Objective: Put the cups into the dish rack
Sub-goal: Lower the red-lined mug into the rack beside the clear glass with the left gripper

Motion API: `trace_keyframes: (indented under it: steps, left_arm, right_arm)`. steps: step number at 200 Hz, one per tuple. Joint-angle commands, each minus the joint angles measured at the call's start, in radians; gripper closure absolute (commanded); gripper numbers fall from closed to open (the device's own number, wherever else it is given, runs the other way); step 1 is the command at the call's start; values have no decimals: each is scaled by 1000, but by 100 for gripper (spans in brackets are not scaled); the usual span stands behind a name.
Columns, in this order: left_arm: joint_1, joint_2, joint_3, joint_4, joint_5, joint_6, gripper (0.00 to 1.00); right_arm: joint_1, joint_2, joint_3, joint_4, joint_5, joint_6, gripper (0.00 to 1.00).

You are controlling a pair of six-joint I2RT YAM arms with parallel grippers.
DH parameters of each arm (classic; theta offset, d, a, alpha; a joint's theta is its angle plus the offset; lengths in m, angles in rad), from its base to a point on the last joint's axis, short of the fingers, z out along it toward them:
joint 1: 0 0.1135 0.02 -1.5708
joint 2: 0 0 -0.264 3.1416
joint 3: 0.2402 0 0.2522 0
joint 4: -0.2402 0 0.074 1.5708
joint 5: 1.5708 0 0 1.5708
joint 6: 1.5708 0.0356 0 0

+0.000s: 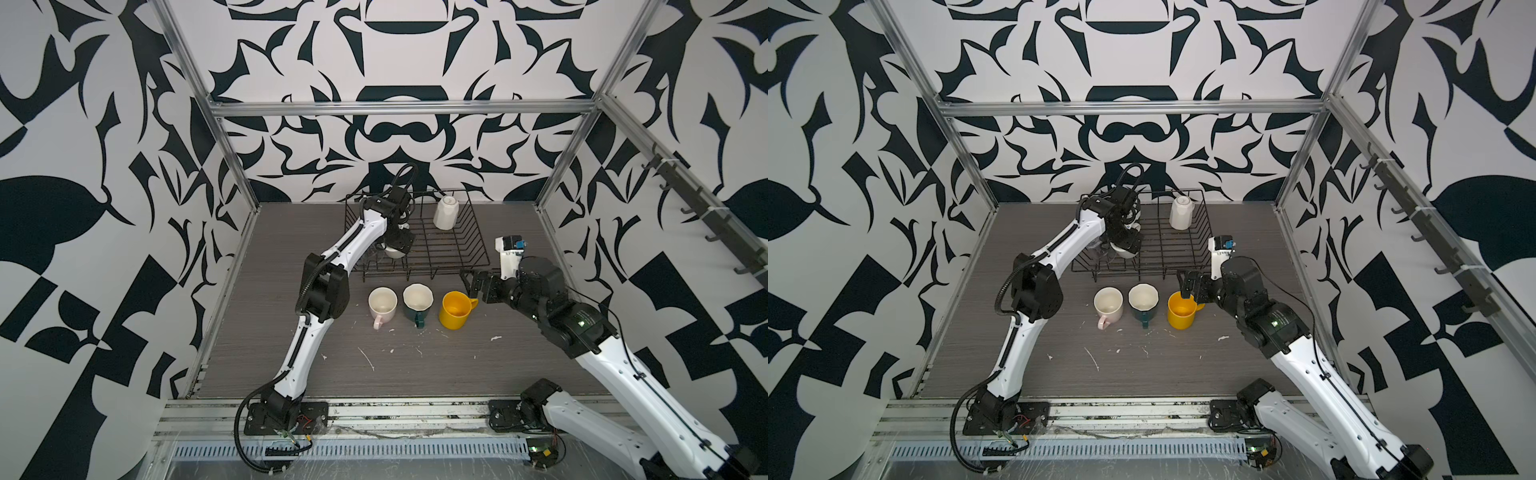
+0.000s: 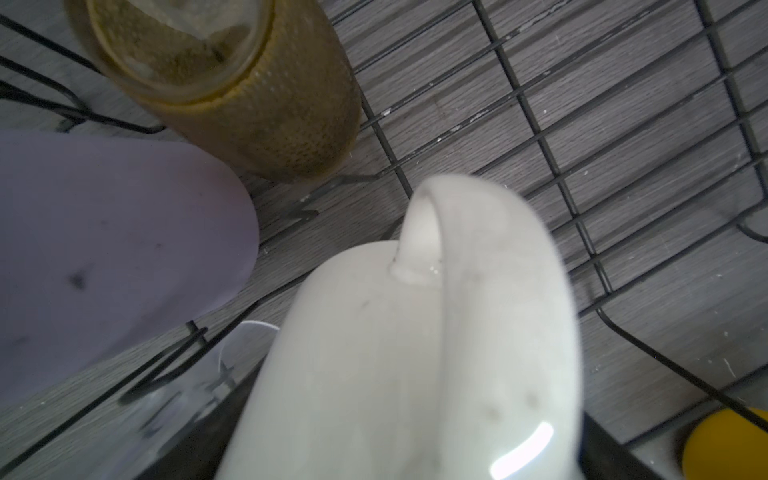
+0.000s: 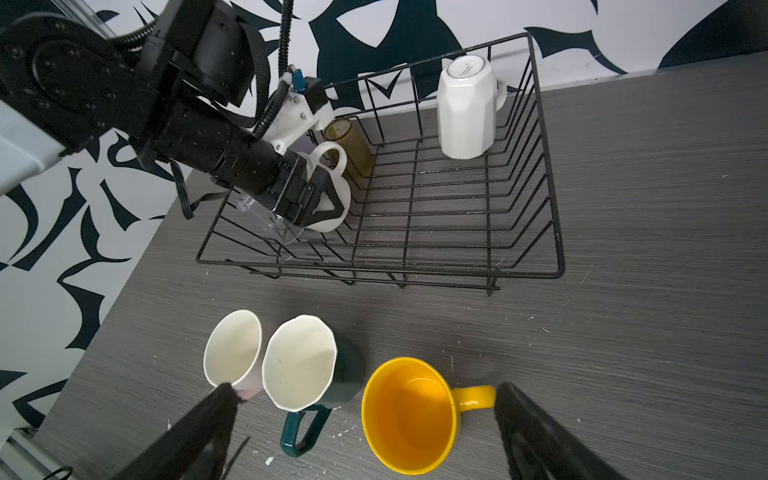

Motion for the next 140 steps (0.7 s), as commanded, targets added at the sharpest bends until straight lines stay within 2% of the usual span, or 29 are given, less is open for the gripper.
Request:
trace_keyframes:
  steps: [1,29,102,122,140]
  left_arm:
    - [-4,28,25,26,-13,-1,8]
    - [-4,11,8,47,-7,1,5]
    - [-4,-33,-27,99,6,5,5]
    - [-4,-45,-40,116,14,0,10]
    - [-4,-56,-58,131,26,-5,21]
  right_arm:
    - [-5,2,-1,45,-5,-8,1]
    - [-6,5,-3,49,-8,-7,1]
    - [-6,5,-8,53,-12,-7,1]
    - [-6,6,-6,55,-12,-7,2]
    - [-5,6,-5,55,-12,-7,2]
